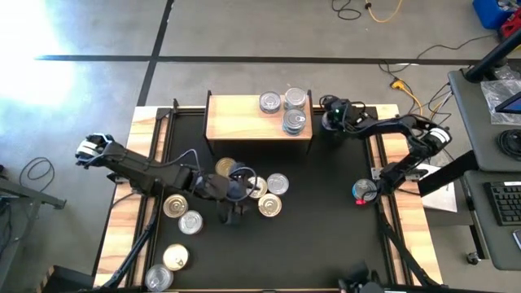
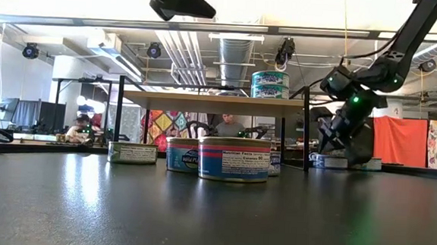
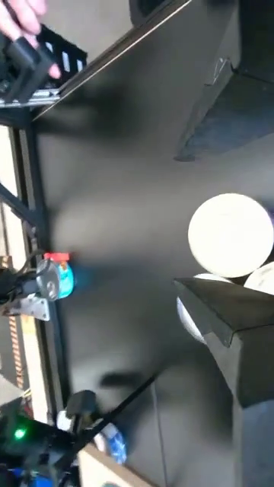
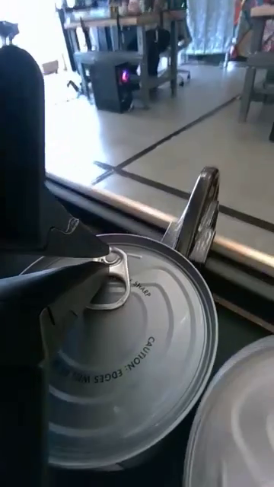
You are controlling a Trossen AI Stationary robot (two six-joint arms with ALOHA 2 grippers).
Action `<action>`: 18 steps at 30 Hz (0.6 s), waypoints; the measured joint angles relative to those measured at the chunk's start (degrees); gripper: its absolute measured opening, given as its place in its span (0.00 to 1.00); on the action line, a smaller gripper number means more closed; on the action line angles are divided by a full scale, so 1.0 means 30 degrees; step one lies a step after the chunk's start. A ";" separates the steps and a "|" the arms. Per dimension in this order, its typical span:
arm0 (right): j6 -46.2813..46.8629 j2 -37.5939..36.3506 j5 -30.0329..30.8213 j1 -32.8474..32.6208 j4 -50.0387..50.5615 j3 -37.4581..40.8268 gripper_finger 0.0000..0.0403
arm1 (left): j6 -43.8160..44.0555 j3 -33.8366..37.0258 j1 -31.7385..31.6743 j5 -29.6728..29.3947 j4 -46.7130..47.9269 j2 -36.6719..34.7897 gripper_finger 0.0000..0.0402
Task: Stack canned seafood by type on shelf
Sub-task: Stack the blue tuna can on top of the blue tuna can on the shelf
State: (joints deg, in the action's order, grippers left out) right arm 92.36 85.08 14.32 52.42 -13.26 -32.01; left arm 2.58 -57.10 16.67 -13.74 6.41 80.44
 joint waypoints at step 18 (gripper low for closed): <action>0.4183 -0.6156 0.5080 -0.7524 1.1535 0.2003 0.06 | 0.2332 0.0007 0.3598 -0.1643 -0.0115 0.0007 0.62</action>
State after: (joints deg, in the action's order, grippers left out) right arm 104.90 66.61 29.56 29.85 21.35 -26.00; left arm 9.58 -57.08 27.46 -18.67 6.06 80.47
